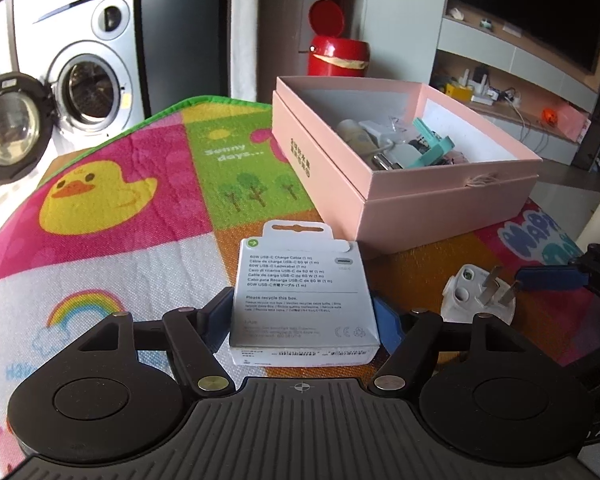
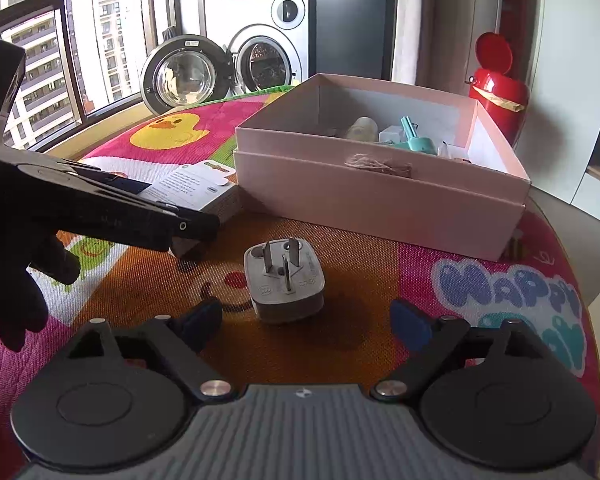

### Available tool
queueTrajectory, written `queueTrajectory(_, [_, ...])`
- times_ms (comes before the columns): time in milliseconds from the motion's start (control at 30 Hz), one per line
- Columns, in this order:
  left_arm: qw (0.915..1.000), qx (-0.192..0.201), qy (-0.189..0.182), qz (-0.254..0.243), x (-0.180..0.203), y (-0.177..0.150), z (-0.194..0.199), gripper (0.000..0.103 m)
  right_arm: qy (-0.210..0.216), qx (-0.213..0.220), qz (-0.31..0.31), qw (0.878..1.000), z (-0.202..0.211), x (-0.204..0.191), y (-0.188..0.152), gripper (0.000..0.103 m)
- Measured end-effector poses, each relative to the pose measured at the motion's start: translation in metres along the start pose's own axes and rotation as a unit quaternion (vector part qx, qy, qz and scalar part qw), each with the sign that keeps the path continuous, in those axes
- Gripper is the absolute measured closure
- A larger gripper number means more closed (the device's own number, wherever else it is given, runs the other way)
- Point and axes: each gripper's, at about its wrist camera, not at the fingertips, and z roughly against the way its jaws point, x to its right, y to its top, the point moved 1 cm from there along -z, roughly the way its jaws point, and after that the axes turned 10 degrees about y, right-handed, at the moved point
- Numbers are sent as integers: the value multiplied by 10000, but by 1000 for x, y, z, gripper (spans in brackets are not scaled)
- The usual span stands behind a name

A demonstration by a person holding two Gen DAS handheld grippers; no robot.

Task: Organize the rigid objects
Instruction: 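Grasp the white plug adapter with the right tool, then lower the plug adapter and cable package into the pink box and open both tools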

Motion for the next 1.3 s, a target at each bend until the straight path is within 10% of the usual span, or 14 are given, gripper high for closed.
queueTrajectory(200, [9998,157,-118,3,-2,-14,15,28,166,-134,290,9994,-7,-10,15,63])
queueTrajectory(500, [9957,402,-808,-219,5,-24,68,28,241,43,556,9982,55,-13,25,65])
queueTrajectory(833, [9745,1932,-1096,311,-2,134,94,28,-492,1646,681,9828,138,15,124,65])
queueTrajectory(1000, [9790,1458,-1011,1002,-6,193,19,28,-873,1536,503,9830,99,34,155,65])
queueTrajectory(1300, [9937,665,-784,448,28,175,-66,28,-913,375,69,9951,-9,74,130,64])
